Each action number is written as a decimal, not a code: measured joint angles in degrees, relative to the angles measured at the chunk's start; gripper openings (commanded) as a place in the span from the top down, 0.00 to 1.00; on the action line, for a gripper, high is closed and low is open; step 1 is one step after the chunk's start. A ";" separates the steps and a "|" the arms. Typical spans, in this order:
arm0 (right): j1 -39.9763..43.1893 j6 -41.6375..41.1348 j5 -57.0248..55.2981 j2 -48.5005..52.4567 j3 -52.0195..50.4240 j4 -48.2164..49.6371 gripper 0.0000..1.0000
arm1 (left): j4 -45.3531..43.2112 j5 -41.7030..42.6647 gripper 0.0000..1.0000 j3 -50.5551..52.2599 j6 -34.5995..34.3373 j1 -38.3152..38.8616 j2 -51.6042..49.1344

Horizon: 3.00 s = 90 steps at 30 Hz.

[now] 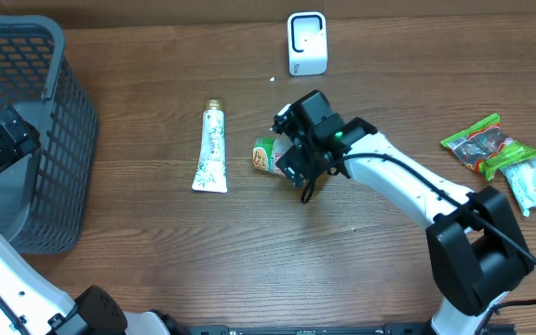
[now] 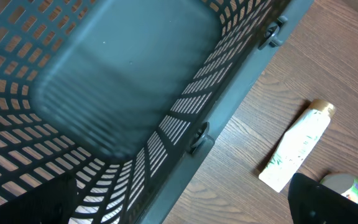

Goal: Scan the item barcode

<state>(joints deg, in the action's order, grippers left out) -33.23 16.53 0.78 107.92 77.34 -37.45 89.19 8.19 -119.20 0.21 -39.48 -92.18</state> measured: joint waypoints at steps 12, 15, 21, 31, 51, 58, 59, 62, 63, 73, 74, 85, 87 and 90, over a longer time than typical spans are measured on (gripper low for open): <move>1.97 -4.07 3.98 0.04 3.26 -6.12 0.00 | -0.02 0.00 0.00 0.00 0.02 0.00 0.00; 1.97 -9.81 4.55 0.04 7.06 -6.16 0.09 | 0.00 0.00 0.00 0.00 0.02 0.00 0.00; 1.57 -29.86 6.97 0.11 9.60 0.35 0.10 | -0.02 0.00 0.00 0.00 0.02 0.00 0.00; -6.56 -40.52 10.95 6.54 9.55 2.08 0.10 | 0.00 0.00 0.00 0.00 0.02 0.00 0.00; -5.07 -15.67 14.12 7.54 16.63 -18.93 0.00 | 0.00 0.00 0.00 0.00 0.00 0.00 0.00; -5.05 -2.40 14.27 7.54 16.61 -20.94 0.00 | 0.00 0.00 0.00 0.00 0.02 0.00 0.00; -5.05 -1.03 14.23 7.54 16.61 -20.98 0.00 | 0.00 0.00 0.00 0.00 0.02 0.00 0.00; -5.05 3.10 14.19 7.54 16.24 -20.83 0.00 | 0.00 0.00 0.00 0.00 0.00 0.00 0.00; -5.07 4.09 14.10 7.54 15.91 -20.81 0.00 | 0.00 0.00 0.00 0.00 0.00 0.00 0.00; -5.07 7.98 15.63 7.54 12.24 -23.71 0.00 | 0.00 0.00 0.00 0.00 0.02 0.00 0.00; -5.05 7.98 15.98 7.56 11.98 -24.04 0.00 | 0.00 0.00 0.01 0.00 0.02 0.00 0.00; -5.05 7.45 17.92 7.56 11.10 -24.65 0.00 | 0.00 0.00 0.00 0.00 0.00 0.00 0.00; -5.05 7.41 18.01 7.56 10.10 -23.43 0.01 | 0.00 0.00 0.01 0.00 0.02 0.00 0.00; -5.05 7.41 18.14 7.56 8.41 -22.77 0.08 | 0.00 0.00 0.00 0.00 0.00 0.00 0.00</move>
<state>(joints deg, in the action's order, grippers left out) -38.28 23.94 18.92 115.48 85.76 -60.23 89.19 8.19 -119.20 0.21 -39.48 -92.18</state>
